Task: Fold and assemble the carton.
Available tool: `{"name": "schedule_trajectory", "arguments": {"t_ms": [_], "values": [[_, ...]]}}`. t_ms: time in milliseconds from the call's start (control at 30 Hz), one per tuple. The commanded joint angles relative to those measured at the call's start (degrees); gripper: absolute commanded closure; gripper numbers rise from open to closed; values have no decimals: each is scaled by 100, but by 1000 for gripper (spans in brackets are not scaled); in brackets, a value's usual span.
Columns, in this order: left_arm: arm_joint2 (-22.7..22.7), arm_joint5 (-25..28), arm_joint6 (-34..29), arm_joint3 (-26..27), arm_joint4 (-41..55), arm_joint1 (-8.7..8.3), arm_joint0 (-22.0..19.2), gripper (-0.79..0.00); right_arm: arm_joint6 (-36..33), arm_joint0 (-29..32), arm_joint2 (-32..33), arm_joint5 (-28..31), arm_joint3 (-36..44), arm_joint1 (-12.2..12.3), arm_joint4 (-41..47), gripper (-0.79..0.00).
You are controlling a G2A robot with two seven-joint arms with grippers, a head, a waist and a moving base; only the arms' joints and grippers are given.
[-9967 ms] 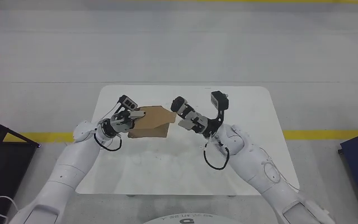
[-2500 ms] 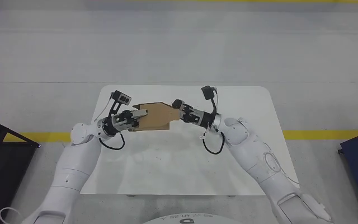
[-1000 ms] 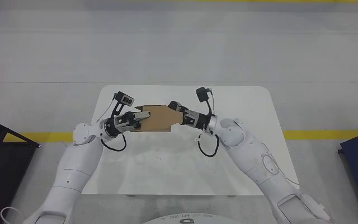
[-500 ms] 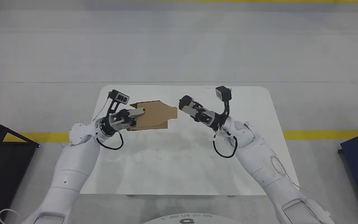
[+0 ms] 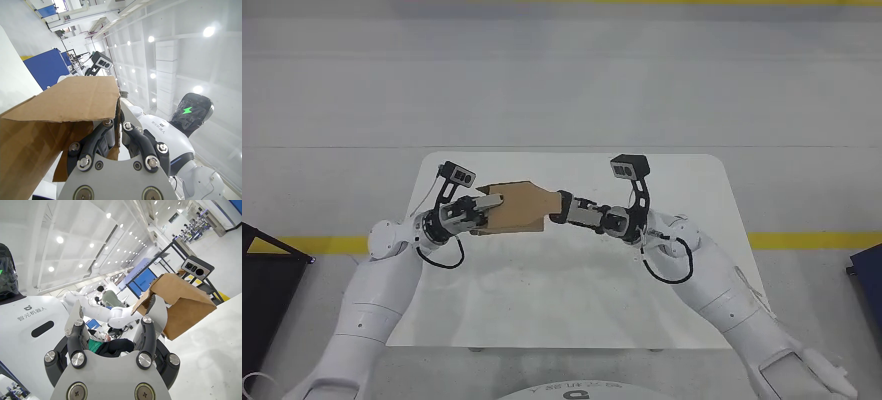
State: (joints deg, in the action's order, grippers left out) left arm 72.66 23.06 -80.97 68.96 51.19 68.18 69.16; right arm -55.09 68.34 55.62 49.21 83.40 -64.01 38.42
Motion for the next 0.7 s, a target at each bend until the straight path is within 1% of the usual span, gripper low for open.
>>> {"name": "schedule_trajectory", "arguments": {"t_ms": [0,167,367,500,667], "values": [[-14,-4,-10,-10,-5,3,-5,0,-52,-86,-101,-52,-43,18,104,-606],[-46,-7,-31,-6,0,12,-10,0,-124,-327,-365,-124,-234,17,153,-600],[-53,-22,-47,12,26,17,-15,0,-98,-639,-734,-99,-517,-68,99,-603],[-53,-35,-60,14,41,20,-17,0,-45,-768,-887,-45,-654,-111,91,-603],[-53,-49,-73,9,54,23,-20,0,-5,-882,-1015,-6,-785,-145,74,-585]]}}
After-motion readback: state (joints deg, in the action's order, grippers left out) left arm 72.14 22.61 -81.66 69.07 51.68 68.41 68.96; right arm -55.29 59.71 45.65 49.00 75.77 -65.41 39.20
